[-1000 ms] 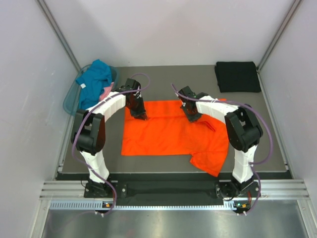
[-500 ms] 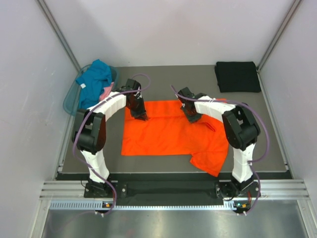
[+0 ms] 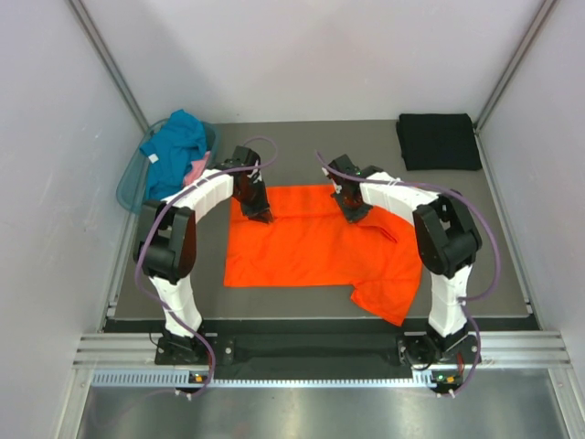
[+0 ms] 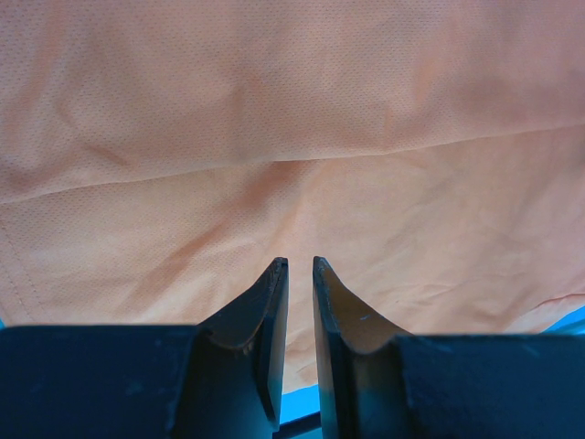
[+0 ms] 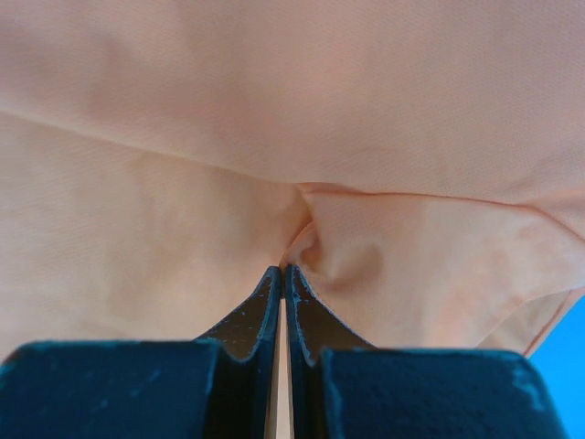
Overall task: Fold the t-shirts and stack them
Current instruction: Fold the tshirt
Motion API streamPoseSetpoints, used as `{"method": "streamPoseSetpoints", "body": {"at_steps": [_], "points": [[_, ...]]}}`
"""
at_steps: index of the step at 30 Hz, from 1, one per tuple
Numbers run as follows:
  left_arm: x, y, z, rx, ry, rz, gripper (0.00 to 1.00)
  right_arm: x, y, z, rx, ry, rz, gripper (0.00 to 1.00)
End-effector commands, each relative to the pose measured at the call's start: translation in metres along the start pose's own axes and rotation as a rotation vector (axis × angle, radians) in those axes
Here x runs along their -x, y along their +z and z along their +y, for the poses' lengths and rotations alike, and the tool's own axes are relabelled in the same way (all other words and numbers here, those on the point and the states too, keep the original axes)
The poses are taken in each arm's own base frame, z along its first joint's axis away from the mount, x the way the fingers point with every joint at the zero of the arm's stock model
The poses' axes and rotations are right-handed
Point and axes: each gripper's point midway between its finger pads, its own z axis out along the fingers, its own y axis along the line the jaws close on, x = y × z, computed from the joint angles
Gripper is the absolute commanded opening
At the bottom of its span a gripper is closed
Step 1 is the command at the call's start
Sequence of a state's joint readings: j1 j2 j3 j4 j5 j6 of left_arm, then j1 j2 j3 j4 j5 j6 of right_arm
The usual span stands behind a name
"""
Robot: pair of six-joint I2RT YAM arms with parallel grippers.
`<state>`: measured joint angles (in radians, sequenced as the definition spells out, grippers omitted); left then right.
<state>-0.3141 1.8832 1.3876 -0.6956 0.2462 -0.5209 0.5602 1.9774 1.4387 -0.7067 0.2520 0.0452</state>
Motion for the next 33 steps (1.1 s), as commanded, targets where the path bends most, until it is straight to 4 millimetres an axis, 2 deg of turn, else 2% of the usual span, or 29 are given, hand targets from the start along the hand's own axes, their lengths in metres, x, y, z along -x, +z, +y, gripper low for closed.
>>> {"method": "streamPoseSetpoints", "body": {"at_steps": [1, 6, 9, 11, 15, 17, 21, 22, 23, 24, 25, 27, 28, 29, 32, 33], "points": [[0.010, -0.001, -0.006, -0.026, 0.019, -0.025, 0.22, 0.027, -0.041, 0.006, 0.107, 0.032, -0.088, 0.00], [0.010, -0.001, -0.008, -0.031, 0.018, -0.022, 0.23, 0.017, -0.043, 0.036, 0.294, 0.056, -0.034, 0.00], [0.009, -0.001, -0.007, -0.030, 0.019, -0.022, 0.23, 0.010, -0.043, 0.045, 0.383, 0.112, -0.009, 0.00], [0.008, -0.001, -0.006, -0.026, 0.017, -0.021, 0.22, 0.002, -0.035, 0.045, 0.403, 0.127, 0.015, 0.01], [0.006, 0.000, -0.006, -0.030, 0.013, -0.013, 0.23, -0.002, -0.027, 0.038, 0.389, 0.151, 0.036, 0.28], [0.007, -0.001, -0.007, -0.035, 0.014, -0.016, 0.23, 0.002, -0.031, 0.028, 0.377, 0.177, 0.016, 0.32], [0.009, -0.001, -0.008, -0.037, 0.014, -0.022, 0.23, 0.012, -0.045, -0.008, 0.271, 0.266, -0.056, 0.35], [0.011, -0.002, -0.009, -0.038, 0.016, -0.031, 0.23, 0.016, -0.050, -0.024, 0.247, 0.336, -0.096, 0.35], [0.011, -0.001, -0.008, -0.035, 0.017, -0.031, 0.23, 0.017, -0.047, -0.043, 0.230, 0.407, -0.122, 0.34], [0.012, -0.001, -0.008, -0.032, 0.022, -0.033, 0.23, 0.019, -0.052, -0.055, 0.229, 0.460, -0.148, 0.34], [0.015, -0.002, -0.010, -0.034, 0.025, -0.037, 0.23, 0.017, -0.051, -0.074, 0.234, 0.557, -0.156, 0.34], [0.016, -0.001, -0.009, -0.029, 0.033, -0.035, 0.23, 0.017, -0.048, -0.095, 0.234, 0.644, -0.186, 0.34], [0.019, -0.002, -0.010, -0.031, 0.037, -0.040, 0.23, 0.015, -0.045, -0.103, 0.228, 0.689, -0.189, 0.40], [0.020, 0.000, -0.009, -0.025, 0.039, -0.039, 0.23, 0.009, -0.041, -0.121, 0.206, 0.742, -0.190, 0.42], [0.023, 0.002, -0.006, -0.012, 0.051, -0.038, 0.23, 0.002, -0.029, -0.151, 0.175, 0.845, -0.206, 0.45], [0.024, 0.003, -0.005, -0.009, 0.055, -0.037, 0.23, 0.004, -0.027, -0.157, 0.168, 0.858, -0.225, 0.45]]}}
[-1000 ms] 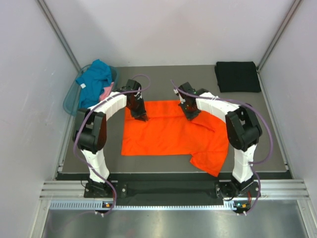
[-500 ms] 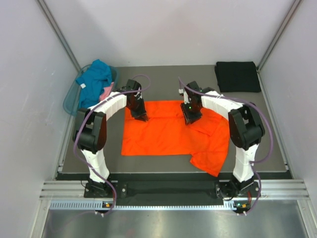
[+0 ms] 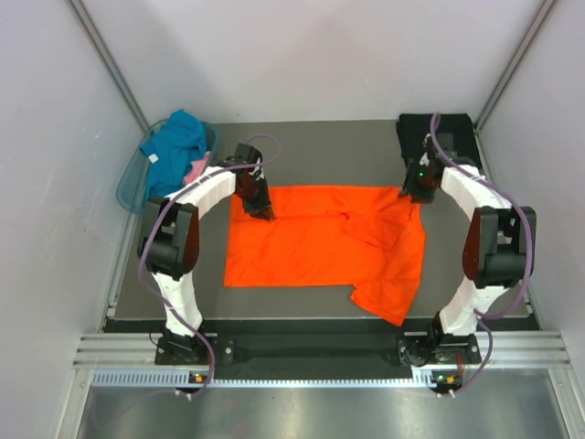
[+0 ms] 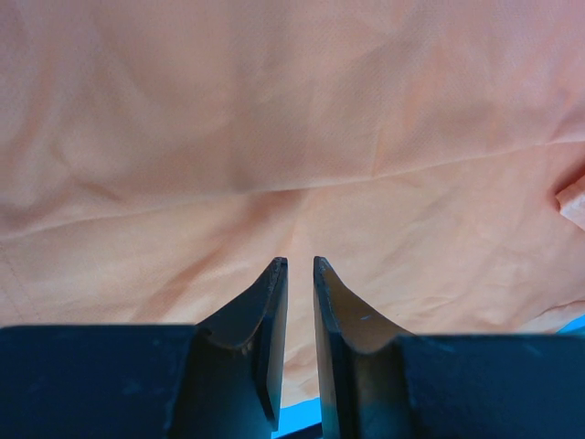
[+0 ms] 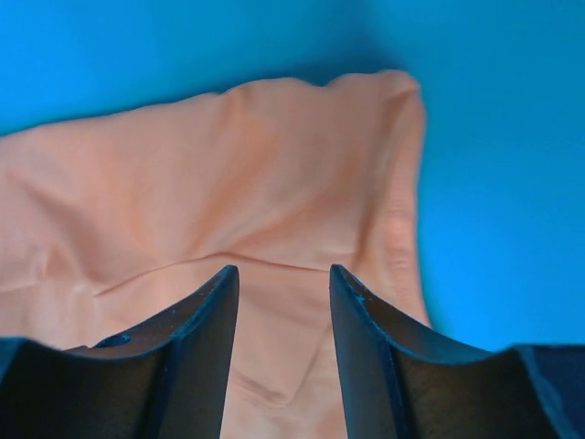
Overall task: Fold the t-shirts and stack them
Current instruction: Fold the tshirt
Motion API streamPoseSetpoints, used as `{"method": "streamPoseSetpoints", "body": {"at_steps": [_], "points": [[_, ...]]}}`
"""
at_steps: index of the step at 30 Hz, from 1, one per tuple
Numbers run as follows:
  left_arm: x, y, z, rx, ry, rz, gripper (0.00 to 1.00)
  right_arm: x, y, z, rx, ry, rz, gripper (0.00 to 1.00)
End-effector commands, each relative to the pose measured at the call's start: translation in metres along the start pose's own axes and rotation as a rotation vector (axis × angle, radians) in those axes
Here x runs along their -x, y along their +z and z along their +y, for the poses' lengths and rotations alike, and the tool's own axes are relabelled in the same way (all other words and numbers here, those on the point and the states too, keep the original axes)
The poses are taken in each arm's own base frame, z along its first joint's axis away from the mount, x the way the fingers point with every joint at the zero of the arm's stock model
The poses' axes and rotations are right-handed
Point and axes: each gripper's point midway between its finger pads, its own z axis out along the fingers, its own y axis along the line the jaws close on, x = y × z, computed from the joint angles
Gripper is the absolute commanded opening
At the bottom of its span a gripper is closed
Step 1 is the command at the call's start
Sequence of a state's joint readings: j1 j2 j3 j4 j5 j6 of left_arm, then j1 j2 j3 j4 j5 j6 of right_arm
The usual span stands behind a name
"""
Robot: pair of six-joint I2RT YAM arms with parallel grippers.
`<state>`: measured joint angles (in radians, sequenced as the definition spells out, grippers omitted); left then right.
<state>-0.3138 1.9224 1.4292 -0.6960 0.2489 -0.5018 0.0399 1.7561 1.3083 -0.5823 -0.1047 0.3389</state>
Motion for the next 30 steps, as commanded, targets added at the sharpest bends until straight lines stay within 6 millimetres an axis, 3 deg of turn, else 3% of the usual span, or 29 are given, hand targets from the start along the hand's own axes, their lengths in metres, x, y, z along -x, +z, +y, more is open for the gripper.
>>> {"method": "streamPoseSetpoints", "body": {"at_steps": [1, 4, 11, 20, 24, 27, 30], "points": [[0.018, -0.004, -0.002, -0.005, 0.037, -0.041, 0.22, 0.021, 0.001, -0.002, 0.026, 0.084, -0.079, 0.45], [0.025, -0.005, 0.004, 0.005, 0.038, -0.048, 0.23, 0.036, 0.008, -0.025, 0.011, 0.146, -0.085, 0.45], [0.033, -0.004, 0.022, 0.026, 0.020, -0.042, 0.23, 0.046, 0.026, -0.050, -0.005, 0.191, -0.079, 0.41], [0.032, 0.003, 0.036, 0.037, -0.015, -0.020, 0.23, 0.070, 0.043, -0.046, 0.056, 0.149, -0.104, 0.35], [0.032, 0.005, 0.041, 0.046, -0.023, -0.015, 0.23, 0.082, 0.046, -0.048, 0.061, 0.163, -0.123, 0.26], [0.032, 0.006, 0.042, 0.048, -0.025, -0.013, 0.22, 0.087, 0.052, -0.054, 0.062, 0.186, -0.123, 0.08], [0.033, 0.002, 0.042, 0.052, -0.029, -0.020, 0.23, 0.089, 0.057, -0.066, 0.021, 0.208, -0.120, 0.01]]}}
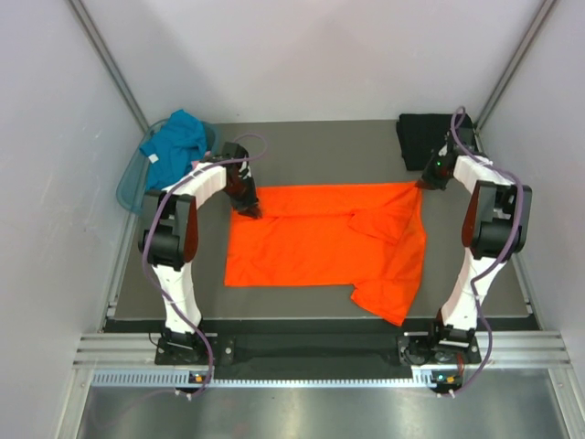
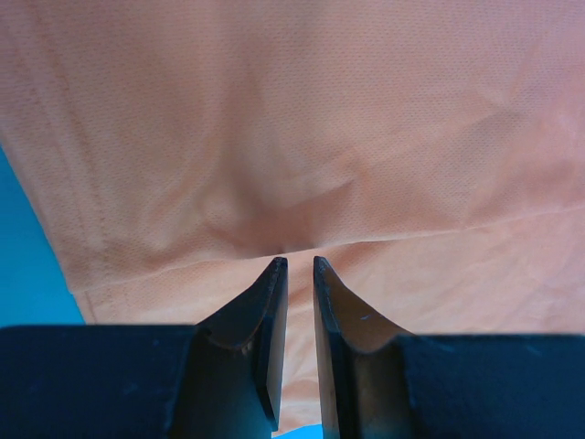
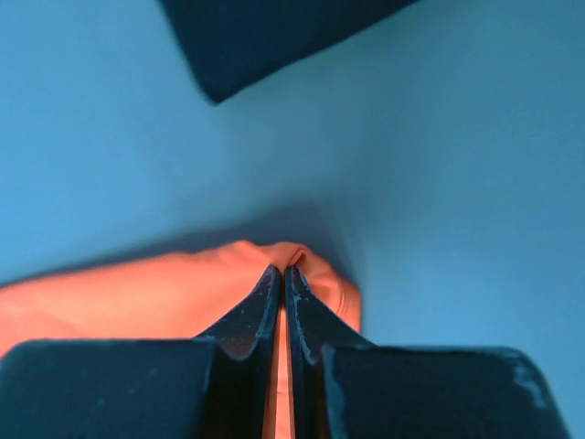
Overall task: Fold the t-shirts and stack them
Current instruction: Fold the tshirt
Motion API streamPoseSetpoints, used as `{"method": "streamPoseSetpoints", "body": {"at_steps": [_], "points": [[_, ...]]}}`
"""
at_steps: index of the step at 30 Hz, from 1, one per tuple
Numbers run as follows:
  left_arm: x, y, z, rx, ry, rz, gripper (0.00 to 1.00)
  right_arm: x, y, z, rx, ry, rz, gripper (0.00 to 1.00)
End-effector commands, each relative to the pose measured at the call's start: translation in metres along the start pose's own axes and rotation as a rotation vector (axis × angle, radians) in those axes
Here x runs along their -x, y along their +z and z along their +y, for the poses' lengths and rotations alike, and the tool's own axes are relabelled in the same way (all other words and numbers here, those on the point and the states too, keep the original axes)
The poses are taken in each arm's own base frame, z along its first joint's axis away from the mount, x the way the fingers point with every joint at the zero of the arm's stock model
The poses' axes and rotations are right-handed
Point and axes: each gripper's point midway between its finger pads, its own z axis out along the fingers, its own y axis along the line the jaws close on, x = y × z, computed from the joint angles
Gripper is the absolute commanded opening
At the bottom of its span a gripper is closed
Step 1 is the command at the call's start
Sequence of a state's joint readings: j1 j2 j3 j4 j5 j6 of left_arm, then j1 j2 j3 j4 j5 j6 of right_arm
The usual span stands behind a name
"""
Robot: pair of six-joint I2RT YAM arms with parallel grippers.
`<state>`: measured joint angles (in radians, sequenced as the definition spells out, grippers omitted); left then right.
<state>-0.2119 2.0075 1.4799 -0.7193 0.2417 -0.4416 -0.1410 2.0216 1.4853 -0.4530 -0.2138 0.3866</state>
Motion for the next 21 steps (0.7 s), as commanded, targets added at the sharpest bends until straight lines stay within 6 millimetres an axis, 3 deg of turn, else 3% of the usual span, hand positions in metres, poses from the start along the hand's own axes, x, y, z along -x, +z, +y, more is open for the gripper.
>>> {"method": "streamPoseSetpoints", "body": {"at_steps": [1, 9, 11, 12, 14, 15, 17, 19, 20, 21], "points": [[0.011, -0.009, -0.002, -0.003, 0.017, -0.035, 0.23, 0.028, 0.000, -0.012, -0.017, 0.028, -0.063, 0.01], [0.015, -0.020, -0.004, 0.002, 0.011, -0.054, 0.23, 0.033, 0.017, -0.021, -0.038, -0.008, -0.042, 0.03], [0.015, -0.027, -0.004, 0.009, 0.007, -0.067, 0.23, 0.035, 0.017, -0.019, -0.036, -0.016, -0.024, 0.11], [0.014, -0.032, -0.003, 0.015, 0.004, -0.074, 0.23, 0.036, 0.015, -0.022, -0.061, -0.024, -0.022, 0.28], [0.011, -0.039, 0.002, 0.044, -0.001, -0.081, 0.23, 0.045, 0.000, -0.018, -0.104, -0.041, -0.028, 0.38], [0.002, -0.039, 0.007, 0.058, -0.007, -0.068, 0.25, 0.037, -0.012, -0.028, -0.188, -0.047, 0.003, 0.45], [-0.005, -0.050, 0.010, 0.067, -0.020, -0.083, 0.27, 0.039, -0.038, -0.018, -0.223, -0.076, -0.021, 0.50], [-0.027, -0.056, 0.019, 0.080, -0.036, -0.071, 0.29, 0.031, -0.067, -0.013, -0.276, -0.112, -0.053, 0.56], [-0.047, -0.051, 0.028, 0.099, -0.060, -0.031, 0.30, 0.027, -0.077, -0.009, -0.286, -0.133, -0.063, 0.57], [-0.053, -0.059, 0.029, 0.094, -0.068, -0.047, 0.31, 0.021, -0.084, -0.002, -0.297, -0.176, -0.074, 0.59]]}}
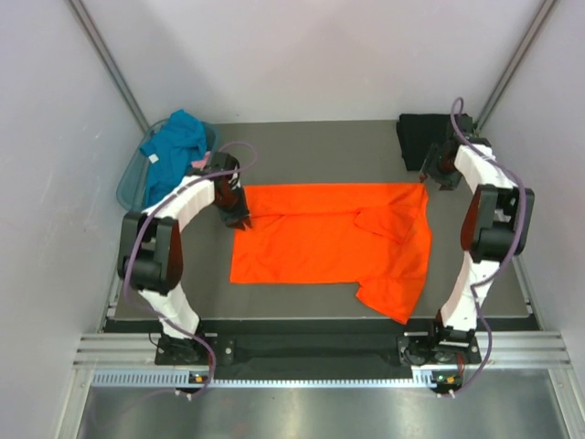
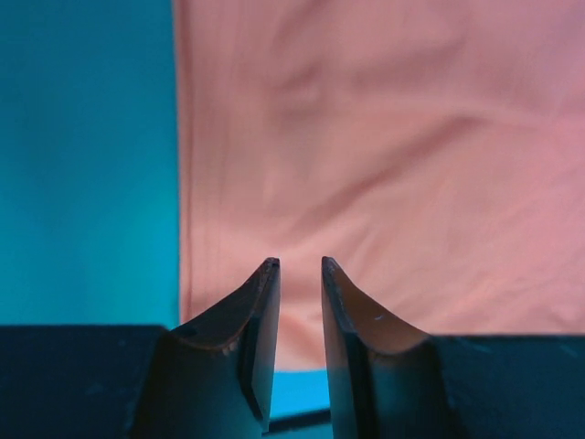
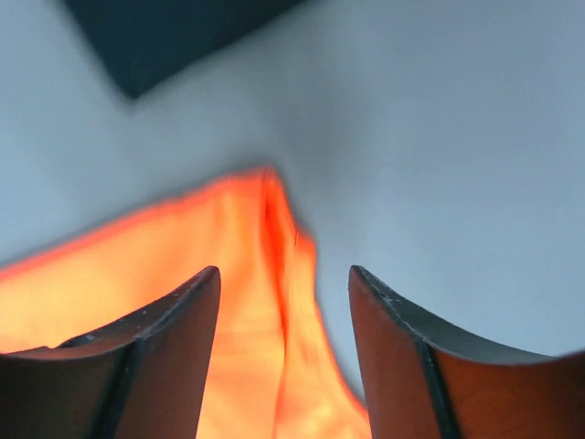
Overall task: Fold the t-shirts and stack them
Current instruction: Fold the tshirt
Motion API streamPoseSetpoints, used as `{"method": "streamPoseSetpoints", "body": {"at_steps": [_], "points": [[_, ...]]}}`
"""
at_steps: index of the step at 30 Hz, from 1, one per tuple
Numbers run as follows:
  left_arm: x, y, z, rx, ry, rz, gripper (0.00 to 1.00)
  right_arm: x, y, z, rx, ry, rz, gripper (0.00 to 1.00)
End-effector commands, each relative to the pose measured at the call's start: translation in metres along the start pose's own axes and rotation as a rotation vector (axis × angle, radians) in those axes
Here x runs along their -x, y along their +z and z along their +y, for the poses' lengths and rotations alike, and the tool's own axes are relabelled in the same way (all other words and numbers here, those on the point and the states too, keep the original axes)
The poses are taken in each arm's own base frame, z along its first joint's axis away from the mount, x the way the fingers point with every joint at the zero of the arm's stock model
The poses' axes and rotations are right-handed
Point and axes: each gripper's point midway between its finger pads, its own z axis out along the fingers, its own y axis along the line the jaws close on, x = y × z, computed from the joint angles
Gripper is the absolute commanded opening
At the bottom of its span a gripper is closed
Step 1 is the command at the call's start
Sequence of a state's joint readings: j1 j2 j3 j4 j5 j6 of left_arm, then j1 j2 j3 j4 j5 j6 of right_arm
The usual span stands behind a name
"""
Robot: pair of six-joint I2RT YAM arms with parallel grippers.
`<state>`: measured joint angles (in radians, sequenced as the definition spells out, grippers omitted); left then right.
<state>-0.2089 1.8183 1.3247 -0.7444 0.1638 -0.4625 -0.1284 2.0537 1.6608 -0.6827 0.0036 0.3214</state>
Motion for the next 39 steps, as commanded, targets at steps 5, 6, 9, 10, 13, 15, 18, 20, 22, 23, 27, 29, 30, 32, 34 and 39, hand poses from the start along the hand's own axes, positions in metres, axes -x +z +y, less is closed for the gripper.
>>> {"method": "streamPoseSetpoints", "body": {"at_steps": [5, 6, 9, 10, 13, 15, 18, 20, 22, 23, 27, 29, 30, 32, 34, 39], "points": [[-0.094, -0.025, 0.043, 0.127, -0.130, 0.051, 0.28, -0.033, -0.113, 0.047, 0.002, -0.275, -0.140, 0.61], [-0.100, -0.032, 0.041, 0.122, -0.127, 0.027, 0.28, -0.044, -0.119, 0.065, 0.035, -0.325, -0.145, 0.61], [-0.121, -0.033, 0.054, 0.151, -0.191, 0.012, 0.29, -0.072, -0.136, 0.088, 0.111, -0.405, -0.146, 0.61], [-0.123, -0.032, 0.056, 0.156, -0.204, 0.005, 0.30, -0.084, -0.142, 0.091, 0.138, -0.420, -0.139, 0.62], [-0.124, -0.026, 0.057, 0.147, -0.231, -0.008, 0.32, -0.118, -0.157, 0.106, 0.233, -0.462, -0.120, 0.62], [-0.127, -0.020, 0.060, 0.169, -0.245, 0.013, 0.32, -0.137, -0.164, 0.113, 0.267, -0.490, -0.109, 0.64], [-0.136, -0.018, 0.066, 0.193, -0.267, 0.032, 0.33, -0.162, -0.166, 0.105, 0.279, -0.512, -0.082, 0.66], [-0.136, -0.015, 0.073, 0.209, -0.275, 0.004, 0.35, -0.171, -0.170, 0.100, 0.290, -0.513, -0.080, 0.66], [-0.137, -0.013, 0.075, 0.221, -0.284, 0.005, 0.36, -0.172, -0.176, 0.096, 0.296, -0.513, -0.095, 0.67], [-0.137, -0.011, 0.075, 0.225, -0.286, 0.013, 0.37, -0.173, -0.177, 0.095, 0.297, -0.516, -0.094, 0.67], [-0.137, -0.010, 0.081, 0.265, -0.290, 0.013, 0.38, -0.180, -0.179, 0.087, 0.294, -0.522, -0.088, 0.67], [-0.137, -0.011, 0.083, 0.283, -0.298, 0.013, 0.39, -0.182, -0.180, 0.086, 0.297, -0.524, -0.089, 0.68], [-0.137, -0.010, 0.083, 0.280, -0.300, 0.016, 0.40, -0.184, -0.180, 0.085, 0.298, -0.527, -0.083, 0.68], [-0.144, -0.007, 0.082, 0.269, -0.313, 0.041, 0.40, -0.186, -0.179, 0.084, 0.299, -0.530, -0.077, 0.68], [-0.147, -0.005, 0.081, 0.262, -0.328, 0.049, 0.40, -0.187, -0.178, 0.084, 0.299, -0.534, -0.073, 0.68], [-0.149, 0.004, 0.079, 0.247, -0.343, 0.066, 0.27, -0.187, -0.174, 0.085, 0.300, -0.542, -0.064, 0.68]]}}
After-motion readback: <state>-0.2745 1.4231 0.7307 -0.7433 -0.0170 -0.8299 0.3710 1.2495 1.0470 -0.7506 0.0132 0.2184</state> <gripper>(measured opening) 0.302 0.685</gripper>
